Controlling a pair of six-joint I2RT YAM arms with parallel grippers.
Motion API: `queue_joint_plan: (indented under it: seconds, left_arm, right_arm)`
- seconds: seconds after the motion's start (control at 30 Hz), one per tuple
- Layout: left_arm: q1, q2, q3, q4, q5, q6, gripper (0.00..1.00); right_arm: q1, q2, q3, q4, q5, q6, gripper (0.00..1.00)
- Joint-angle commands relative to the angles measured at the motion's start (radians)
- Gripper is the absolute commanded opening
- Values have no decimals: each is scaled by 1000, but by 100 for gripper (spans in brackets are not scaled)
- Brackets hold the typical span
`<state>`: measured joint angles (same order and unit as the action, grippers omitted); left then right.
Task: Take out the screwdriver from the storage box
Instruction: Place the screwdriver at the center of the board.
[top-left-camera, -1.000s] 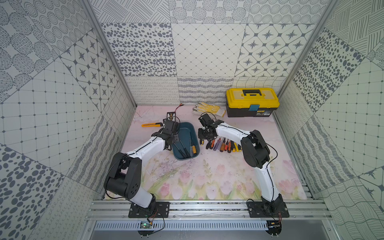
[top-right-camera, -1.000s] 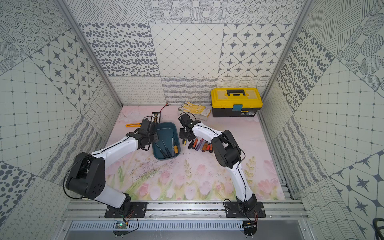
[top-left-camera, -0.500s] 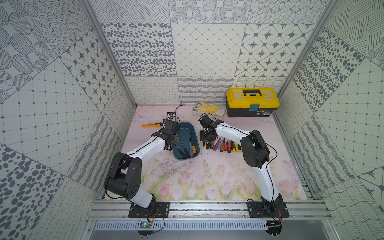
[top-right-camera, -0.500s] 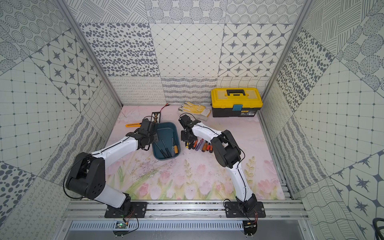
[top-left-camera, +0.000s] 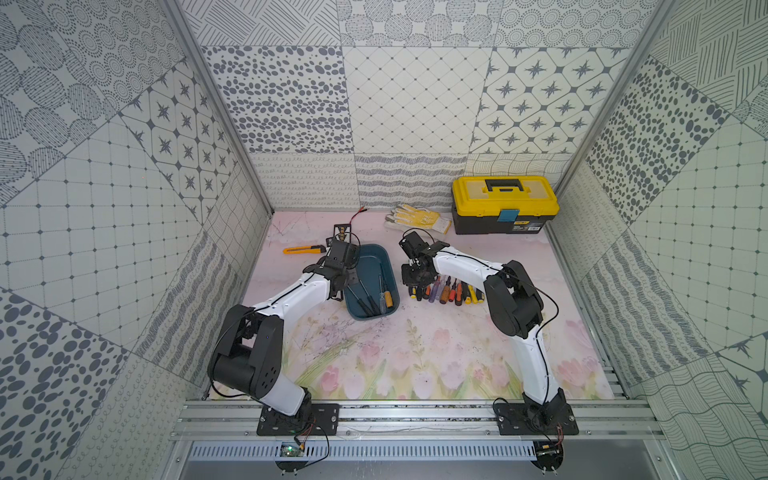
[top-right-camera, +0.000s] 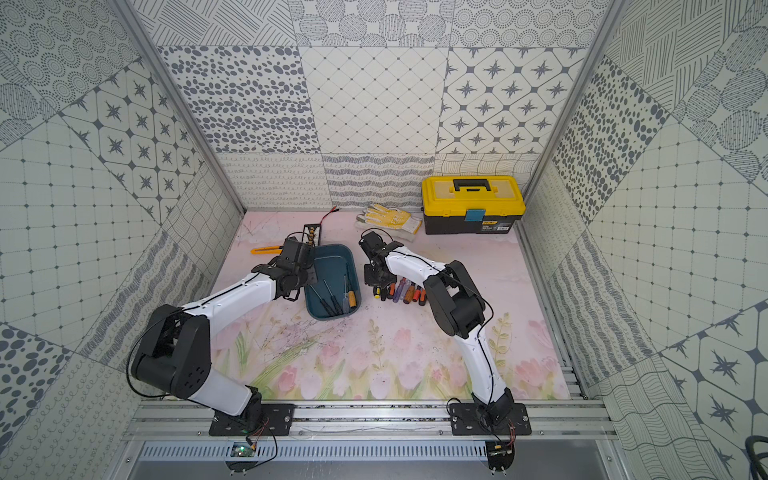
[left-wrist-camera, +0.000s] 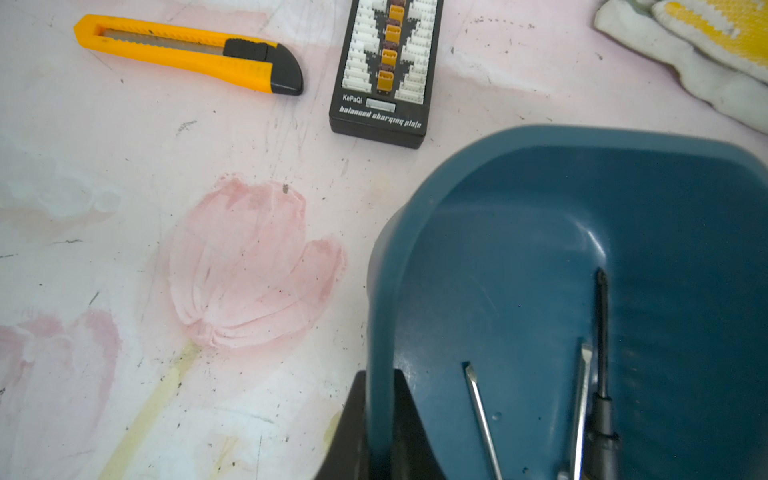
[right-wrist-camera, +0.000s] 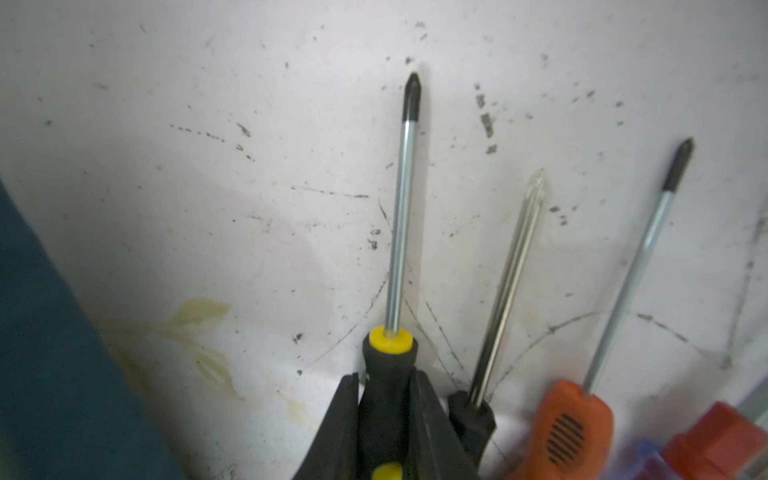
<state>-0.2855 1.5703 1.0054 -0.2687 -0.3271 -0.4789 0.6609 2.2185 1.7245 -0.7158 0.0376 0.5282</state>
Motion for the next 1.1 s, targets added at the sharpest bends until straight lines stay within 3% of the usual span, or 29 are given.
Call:
queue_joint_plan:
  seconds: [0.0, 0.47, 0.83, 1.07]
  left_arm:
    - [6, -1, -1, 62, -9, -6, 0]
    - [6, -4, 2, 60, -7, -5, 0]
    - [7, -9, -3, 67, 6, -3, 0]
    - [6, -26, -26, 104, 29, 5, 0]
  right_arm:
    - [-2, -1, -28, -57, 9, -23, 1]
    - [-1, -2, 16, -71, -10, -30, 31]
    - [-1, -60, 20, -52, -14, -36, 36]
    - [11, -168, -36, 57, -34, -52, 36]
